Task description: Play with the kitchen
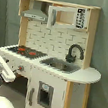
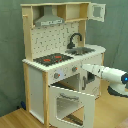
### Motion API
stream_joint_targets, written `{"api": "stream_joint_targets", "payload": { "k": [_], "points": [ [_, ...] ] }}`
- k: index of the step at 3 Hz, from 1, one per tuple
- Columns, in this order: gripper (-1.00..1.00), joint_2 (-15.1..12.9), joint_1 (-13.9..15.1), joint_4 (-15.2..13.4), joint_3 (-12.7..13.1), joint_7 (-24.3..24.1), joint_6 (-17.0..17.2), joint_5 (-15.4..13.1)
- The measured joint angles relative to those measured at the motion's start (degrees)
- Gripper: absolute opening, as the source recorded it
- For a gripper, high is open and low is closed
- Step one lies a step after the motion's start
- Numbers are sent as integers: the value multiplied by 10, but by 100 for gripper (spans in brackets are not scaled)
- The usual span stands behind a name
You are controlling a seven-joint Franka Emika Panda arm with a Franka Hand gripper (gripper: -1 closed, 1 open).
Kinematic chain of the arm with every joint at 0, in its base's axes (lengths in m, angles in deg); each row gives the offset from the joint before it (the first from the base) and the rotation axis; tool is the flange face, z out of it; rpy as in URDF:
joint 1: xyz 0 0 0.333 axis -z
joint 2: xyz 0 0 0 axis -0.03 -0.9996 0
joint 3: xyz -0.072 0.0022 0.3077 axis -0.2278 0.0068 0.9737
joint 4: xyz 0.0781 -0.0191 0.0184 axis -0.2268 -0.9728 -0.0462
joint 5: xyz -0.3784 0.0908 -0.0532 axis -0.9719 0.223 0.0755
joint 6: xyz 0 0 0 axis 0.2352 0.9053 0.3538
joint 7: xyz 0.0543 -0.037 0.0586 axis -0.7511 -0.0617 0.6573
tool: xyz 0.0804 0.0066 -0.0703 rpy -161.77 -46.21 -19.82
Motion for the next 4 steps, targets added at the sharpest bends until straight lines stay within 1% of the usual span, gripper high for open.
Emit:
{"api": "stream_joint_targets", "payload": {
  "k": [1, 2, 3, 4],
  "points": [
    [100, 2, -31, 6, -40, 27, 3, 0],
    [100, 10, -75, 15, -57, 47, 28, 0],
    [100, 16, -107, 38, -66, 66, 67, 0],
    [100, 23, -131, 71, -74, 80, 110, -2]
  ]
}}
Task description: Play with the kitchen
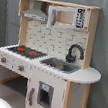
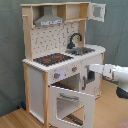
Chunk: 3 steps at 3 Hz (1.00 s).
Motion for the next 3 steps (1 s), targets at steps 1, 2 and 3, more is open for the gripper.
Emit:
{"api": "stream_joint_targets", "payload": {
  "k": [1, 2, 3],
  "points": [
    [100, 6, -13, 59, -6, 5, 43, -11],
    [100, 6, -10, 105, 1, -39, 56, -21],
    [100, 6, -5, 131, 17, -89, 56, -21]
  ]
}}
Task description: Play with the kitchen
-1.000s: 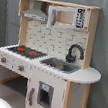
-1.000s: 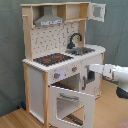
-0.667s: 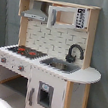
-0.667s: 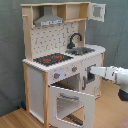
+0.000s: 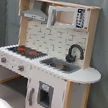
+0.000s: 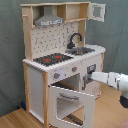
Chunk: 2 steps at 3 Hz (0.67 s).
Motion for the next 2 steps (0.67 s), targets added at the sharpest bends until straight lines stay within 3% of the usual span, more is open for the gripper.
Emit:
{"api": "stream_joint_targets", "payload": {
  "k": [2],
  "points": [
    [100, 1, 33, 72, 30, -104, 0, 0]
  ]
}}
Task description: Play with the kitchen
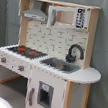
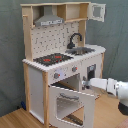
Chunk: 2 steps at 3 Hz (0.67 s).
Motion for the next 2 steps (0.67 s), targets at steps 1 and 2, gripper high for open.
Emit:
{"api": "stream_joint_targets", "payload": {
  "k": [1, 2],
  "points": [
    [100, 0, 24, 36, 11, -46, 0, 0],
    [100, 0, 49, 65, 29, -94, 0, 0]
  ]
}}
